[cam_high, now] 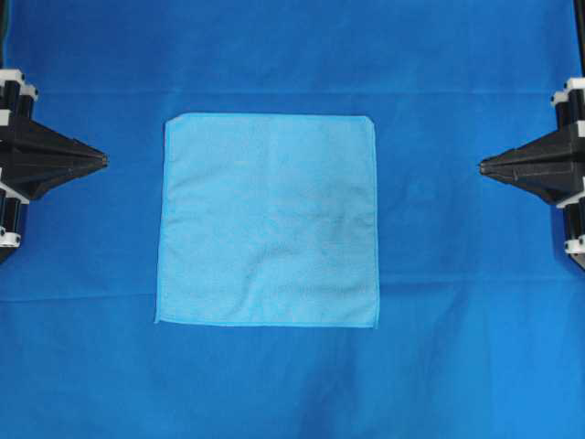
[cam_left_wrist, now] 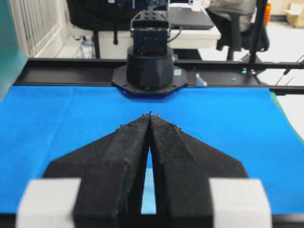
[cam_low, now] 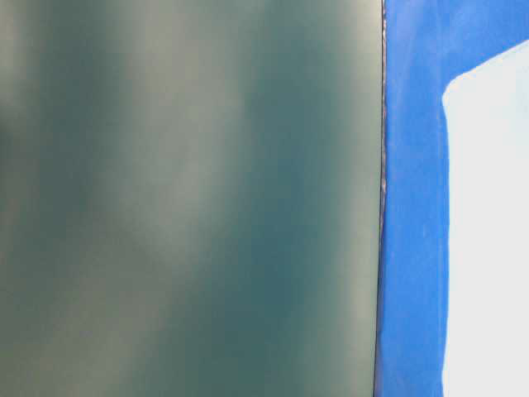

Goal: Fold the light blue towel.
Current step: 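Move both grippers to the towel's far corners and grasp them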

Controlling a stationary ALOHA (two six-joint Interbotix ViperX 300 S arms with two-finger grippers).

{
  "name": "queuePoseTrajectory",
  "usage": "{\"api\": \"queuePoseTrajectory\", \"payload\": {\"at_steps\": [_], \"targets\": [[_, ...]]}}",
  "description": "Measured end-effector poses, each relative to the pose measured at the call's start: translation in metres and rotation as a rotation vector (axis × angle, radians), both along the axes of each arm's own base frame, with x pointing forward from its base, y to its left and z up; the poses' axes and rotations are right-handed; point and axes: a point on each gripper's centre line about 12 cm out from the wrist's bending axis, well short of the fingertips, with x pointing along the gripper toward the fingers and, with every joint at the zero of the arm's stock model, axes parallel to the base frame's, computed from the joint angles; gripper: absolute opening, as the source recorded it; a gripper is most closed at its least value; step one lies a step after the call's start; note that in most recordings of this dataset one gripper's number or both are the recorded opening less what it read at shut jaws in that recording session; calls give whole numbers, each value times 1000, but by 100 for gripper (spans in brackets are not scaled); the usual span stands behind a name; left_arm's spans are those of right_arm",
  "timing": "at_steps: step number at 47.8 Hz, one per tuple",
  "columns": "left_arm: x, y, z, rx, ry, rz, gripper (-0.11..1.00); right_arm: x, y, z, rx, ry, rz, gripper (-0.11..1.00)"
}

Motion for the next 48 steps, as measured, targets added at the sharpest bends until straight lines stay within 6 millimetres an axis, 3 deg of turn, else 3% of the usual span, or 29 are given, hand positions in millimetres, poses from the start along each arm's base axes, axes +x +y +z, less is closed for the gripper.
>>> {"api": "queuePoseTrajectory", "payload": {"at_steps": [6,13,31,33,36,41,46,48], "targets": [[2,0,-7,-26,51,3,0,4,-1,0,-1,25,-6,0],[3,8,-13,-29,87,41,0,16,-16,-6,12,118,-77,0],[17,52,-61,-67,283,241,1,58,-72,-56,77,396,-273,2],[20,57,-68,-73,308,260,6,64,-78,-62,82,424,-289,8],[23,63,-76,-81,340,280,19,74,-88,-71,95,470,-311,30],[26,73,-91,-93,377,319,52,90,-101,-89,112,548,-332,59],[29,85,-110,-107,415,362,80,103,-113,-110,128,621,-350,58],[30,89,-117,-112,426,376,86,107,-117,-119,133,648,-357,57]]}}
